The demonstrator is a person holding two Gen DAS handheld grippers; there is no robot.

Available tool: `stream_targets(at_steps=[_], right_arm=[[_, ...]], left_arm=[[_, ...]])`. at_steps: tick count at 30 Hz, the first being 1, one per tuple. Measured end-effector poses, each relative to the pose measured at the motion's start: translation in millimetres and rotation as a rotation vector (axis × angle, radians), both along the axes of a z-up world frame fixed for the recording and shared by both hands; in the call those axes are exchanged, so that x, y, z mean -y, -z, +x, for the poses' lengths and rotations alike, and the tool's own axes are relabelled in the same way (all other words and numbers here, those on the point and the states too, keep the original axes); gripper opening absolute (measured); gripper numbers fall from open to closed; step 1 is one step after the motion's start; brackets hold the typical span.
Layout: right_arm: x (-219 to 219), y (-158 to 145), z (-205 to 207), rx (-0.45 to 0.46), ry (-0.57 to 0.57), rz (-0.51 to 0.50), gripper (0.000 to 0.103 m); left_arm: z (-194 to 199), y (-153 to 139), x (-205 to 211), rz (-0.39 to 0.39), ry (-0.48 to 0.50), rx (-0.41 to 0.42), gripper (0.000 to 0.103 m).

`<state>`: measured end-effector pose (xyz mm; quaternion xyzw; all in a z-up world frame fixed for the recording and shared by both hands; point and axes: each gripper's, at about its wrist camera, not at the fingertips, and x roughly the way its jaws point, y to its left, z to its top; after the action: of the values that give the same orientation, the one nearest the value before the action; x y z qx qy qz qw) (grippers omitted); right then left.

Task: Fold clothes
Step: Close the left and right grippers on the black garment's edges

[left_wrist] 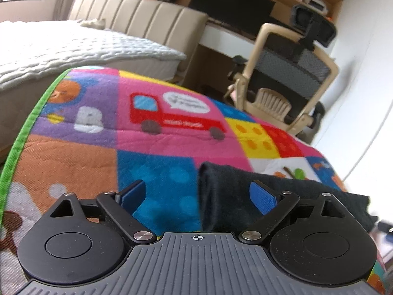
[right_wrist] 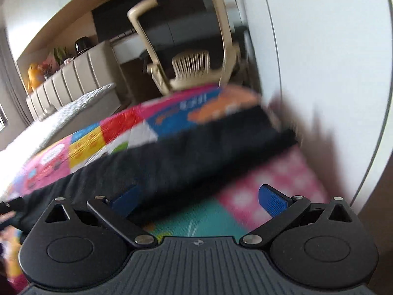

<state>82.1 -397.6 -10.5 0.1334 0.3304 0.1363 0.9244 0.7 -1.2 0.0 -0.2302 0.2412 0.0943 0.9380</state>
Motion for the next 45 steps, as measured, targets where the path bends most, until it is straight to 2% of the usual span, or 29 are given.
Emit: stream_targets(at_steps=[1,4,8,9,10,11,12,14,17,20,22,25,27,28,29,30,33,35,36,37,38,39,41,42,45], right_arm=[[1.2,6.2,-1.0,-0.023,0.002,0.034,0.103],[0.9,8.4,-5.1,-0.005,0.015,0.065,0.103],[3.3,15.8,-11.1,0.019,0.045,0.126,0.103],[1.2,14.2,-9.8,0.014,0.038,0.124,0.103],[2.1,14.2,-9.2,0.011,0.028,0.125,0.103],[3.0,14.2,-8.8,0.007,0.017,0.126,0.103],[3.6,13.9,-9.1,0.004,0.003,0.122,0.103],[1.5,11.9,-9.6,-0.003,-0.031,0.105,0.103],[0.1,8.6,-14.8,-0.008,-0.068,0.097,0.103],[2.1,5.6,-25.4,0.003,-0.103,0.111,0.103],[5.1,-1.2,-30.2,0.046,-0.108,0.102,0.103],[9.6,-12.0,-25.2,0.122,-0.051,0.022,0.103],[12.0,-15.4,-8.6,0.114,-0.014,-0.024,0.102],[12.6,-15.9,-0.6,0.102,0.000,-0.022,0.096],[13.7,-15.5,9.0,0.087,0.009,-0.009,0.089],[14.1,-13.9,19.4,0.066,0.014,0.006,0.089],[8.8,-6.2,41.8,0.033,0.022,0.026,0.085],[1.0,-1.2,50.2,0.026,0.014,0.006,0.068],[-3.4,1.0,53.0,0.024,0.012,-0.010,0.063],[-6.7,2.4,55.0,0.023,0.007,-0.023,0.051],[-7.3,1.8,54.8,0.023,-0.004,-0.026,0.032],[-7.3,1.2,54.5,0.023,-0.013,-0.026,0.027],[-4.3,-0.5,51.8,0.022,-0.018,-0.026,0.016],[-1.8,-1.7,48.9,0.022,-0.020,-0.029,0.016],[8.5,-5.5,33.5,0.028,-0.036,-0.009,0.014]], left_arm=[[2.3,0.9,1.9,-0.022,0.030,-0.010,0.095],[7.1,8.9,14.2,-0.048,0.086,-0.051,0.095],[21.7,5.8,33.5,0.010,0.094,-0.089,0.095],[24.4,6.1,37.5,0.035,0.088,-0.098,0.091],[25.3,4.8,40.3,0.072,0.073,-0.106,0.084],[25.3,3.8,40.2,0.099,0.057,-0.126,0.060],[25.2,3.2,39.0,0.119,0.043,-0.152,0.047],[20.0,2.5,25.4,0.070,0.043,-0.138,0.041],[9.8,-1.1,11.9,0.076,0.035,-0.144,0.041],[-2.0,-5.3,-2.1,0.135,0.005,-0.142,0.041],[-8.9,-7.9,-15.7,0.166,-0.041,-0.139,0.041],[-13.2,-11.2,-37.9,0.134,-0.101,-0.135,0.045],[-16.3,-15.1,-43.9,0.116,-0.103,-0.103,0.048],[-17.7,-16.7,-42.8,0.108,-0.088,-0.082,0.051],[-15.9,-17.0,-40.0,0.093,-0.068,-0.087,0.063],[-13.0,-16.8,-36.7,0.077,-0.048,-0.101,0.076],[-4.7,-13.2,-27.0,0.090,-0.028,-0.116,0.089],[3.1,-7.4,-26.2,0.092,-0.025,-0.143,0.090],[5.4,-5.3,-25.7,0.097,-0.022,-0.151,0.090],[7.1,-3.5,-25.0,0.105,-0.018,-0.157,0.090],[8.7,-1.8,-24.3,0.112,-0.014,-0.162,0.087],[10.3,0.0,-23.6,0.120,-0.010,-0.168,0.077],[8.5,0.1,-25.5,0.128,-0.012,-0.176,0.065],[7.1,-0.1,-26.7,0.131,-0.015,-0.179,0.059],[-3.5,-2.9,-34.1,0.095,-0.006,-0.178,0.050]])
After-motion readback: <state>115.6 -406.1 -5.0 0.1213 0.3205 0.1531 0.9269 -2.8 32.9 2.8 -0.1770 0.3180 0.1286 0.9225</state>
